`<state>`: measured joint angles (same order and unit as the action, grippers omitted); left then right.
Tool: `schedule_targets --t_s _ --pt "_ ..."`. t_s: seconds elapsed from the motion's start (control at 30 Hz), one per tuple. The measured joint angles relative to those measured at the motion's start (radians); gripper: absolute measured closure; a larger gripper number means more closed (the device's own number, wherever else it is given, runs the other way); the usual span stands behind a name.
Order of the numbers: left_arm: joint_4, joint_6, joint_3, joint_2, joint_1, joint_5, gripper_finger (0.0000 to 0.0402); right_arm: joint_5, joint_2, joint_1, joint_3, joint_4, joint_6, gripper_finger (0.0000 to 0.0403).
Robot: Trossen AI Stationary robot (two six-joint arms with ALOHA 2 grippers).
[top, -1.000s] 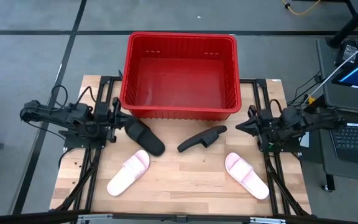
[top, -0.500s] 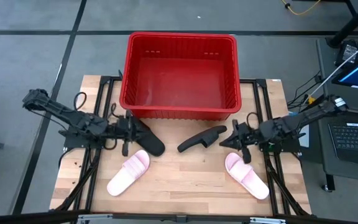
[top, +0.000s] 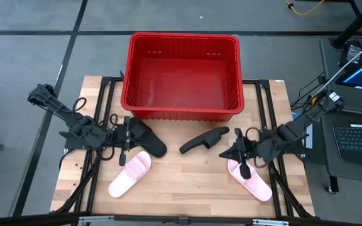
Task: Pick and place slides into bin
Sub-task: Put the right black slide into the red bin
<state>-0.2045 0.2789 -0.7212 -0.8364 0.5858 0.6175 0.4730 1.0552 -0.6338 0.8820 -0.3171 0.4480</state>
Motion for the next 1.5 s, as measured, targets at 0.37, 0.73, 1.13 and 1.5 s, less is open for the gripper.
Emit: schedule_targets --t_s 0.37,0.73,1.13,1.5 --pt "-0.061 0.145 0.000 0.000 0.056 0.047 0.0400 0.214 0.212 -0.135 0.194 -0.175 0.260 0.0401" --pt "-0.055 0.084 0.000 0.000 0.040 0.047 0.0400 0.255 0.487 -0.196 0.423 -0.523 0.632 0.0401" --pt "-0.054 -0.029 0.000 0.000 0.040 0.048 0.0398 0.402 0.665 -0.192 0.544 -0.604 0.739 0.0401" --pt "-0.058 -0.031 0.000 0.001 0.040 0.038 0.0398 0.424 0.802 -0.142 0.548 -0.633 0.861 0.0401"
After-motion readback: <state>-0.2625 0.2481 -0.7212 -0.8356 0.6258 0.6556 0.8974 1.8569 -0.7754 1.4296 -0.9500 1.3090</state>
